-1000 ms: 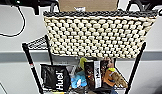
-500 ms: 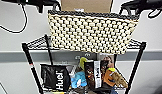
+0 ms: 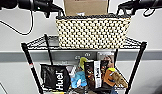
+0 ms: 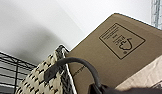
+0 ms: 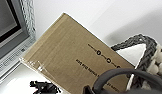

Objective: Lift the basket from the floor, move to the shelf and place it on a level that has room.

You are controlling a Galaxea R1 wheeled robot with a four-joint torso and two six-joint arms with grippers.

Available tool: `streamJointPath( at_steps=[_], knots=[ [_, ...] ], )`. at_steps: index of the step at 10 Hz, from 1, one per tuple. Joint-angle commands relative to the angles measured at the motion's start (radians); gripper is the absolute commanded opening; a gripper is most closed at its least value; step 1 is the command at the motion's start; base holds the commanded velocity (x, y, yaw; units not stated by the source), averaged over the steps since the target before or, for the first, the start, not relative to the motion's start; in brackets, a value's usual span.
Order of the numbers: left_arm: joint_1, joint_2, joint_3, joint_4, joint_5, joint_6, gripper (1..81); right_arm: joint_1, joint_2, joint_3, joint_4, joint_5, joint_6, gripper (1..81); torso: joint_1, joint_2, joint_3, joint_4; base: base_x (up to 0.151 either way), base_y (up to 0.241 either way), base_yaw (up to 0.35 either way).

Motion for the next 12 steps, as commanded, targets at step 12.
streamJointPath(
  at_steps=[12],
  knots=[
    [-0.004, 0.158, -0.275, 0.198, -0.007, 0.006, 1.0, -0.017, 0.284, -0.378, 0.042, 0.008, -0.19, 1.0, 0.0, 0.001, -0.001, 0.0, 0.0, 0.0, 0.0]
  ],
)
